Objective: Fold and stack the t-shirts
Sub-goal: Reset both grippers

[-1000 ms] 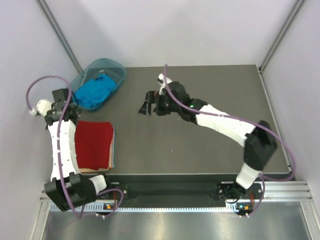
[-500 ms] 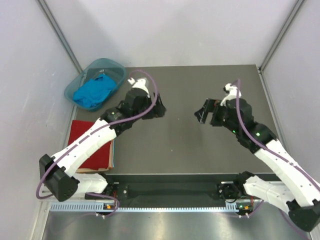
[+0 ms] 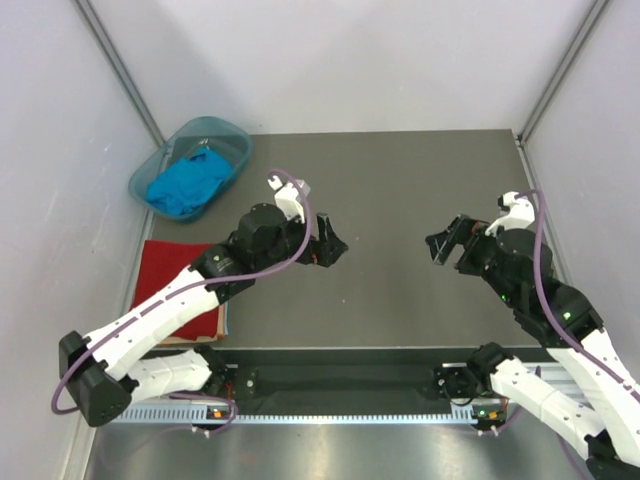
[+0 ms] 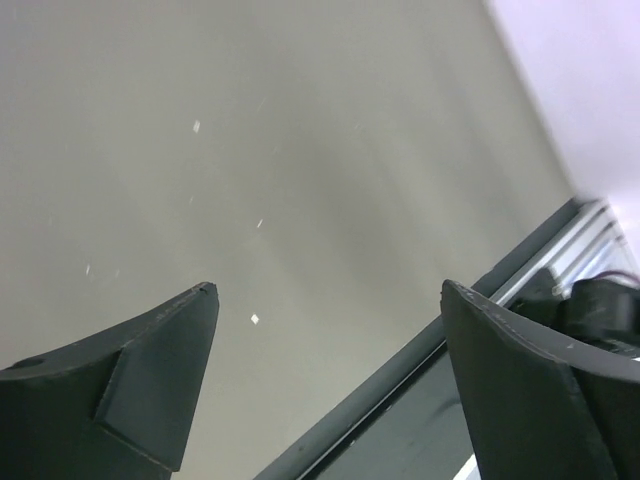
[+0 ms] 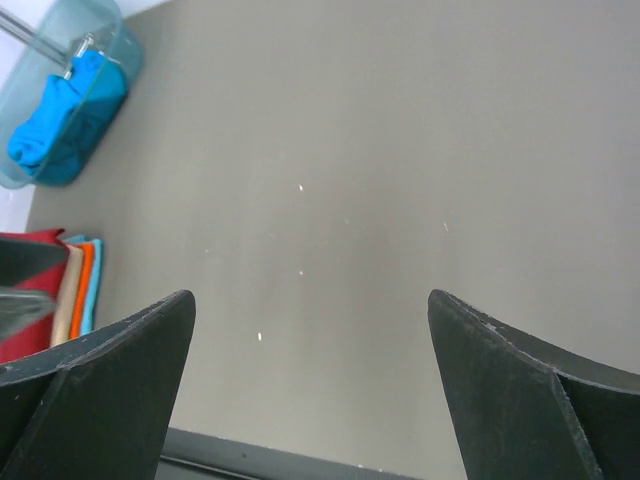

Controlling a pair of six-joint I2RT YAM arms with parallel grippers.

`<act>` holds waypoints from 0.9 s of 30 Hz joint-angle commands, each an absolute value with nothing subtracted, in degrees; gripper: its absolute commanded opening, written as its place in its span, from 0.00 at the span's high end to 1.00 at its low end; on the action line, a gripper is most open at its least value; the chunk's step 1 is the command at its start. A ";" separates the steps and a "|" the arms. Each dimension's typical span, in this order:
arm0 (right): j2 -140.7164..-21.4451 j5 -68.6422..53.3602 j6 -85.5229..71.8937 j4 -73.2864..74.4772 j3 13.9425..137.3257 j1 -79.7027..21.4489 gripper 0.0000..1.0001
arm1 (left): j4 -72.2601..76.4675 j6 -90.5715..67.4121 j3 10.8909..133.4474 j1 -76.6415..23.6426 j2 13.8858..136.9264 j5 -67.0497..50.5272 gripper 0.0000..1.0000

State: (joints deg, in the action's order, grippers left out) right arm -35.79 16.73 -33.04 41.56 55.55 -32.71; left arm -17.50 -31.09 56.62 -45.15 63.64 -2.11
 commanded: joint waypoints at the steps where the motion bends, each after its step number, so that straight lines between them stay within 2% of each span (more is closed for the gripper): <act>1: -36.12 18.37 -34.10 43.42 57.30 -31.99 0.00 | -12.48 -29.88 57.04 -45.18 60.83 -2.81 0.01; 27: -34.72 18.02 -35.07 43.50 55.99 -31.99 0.00 | -12.04 -31.90 55.02 -45.18 54.23 -2.11 0.01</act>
State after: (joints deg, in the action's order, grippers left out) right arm -35.22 16.95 -35.03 43.42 55.55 -32.71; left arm -15.38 -31.53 55.55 -45.17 56.01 -2.09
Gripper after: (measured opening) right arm 0.995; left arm 0.990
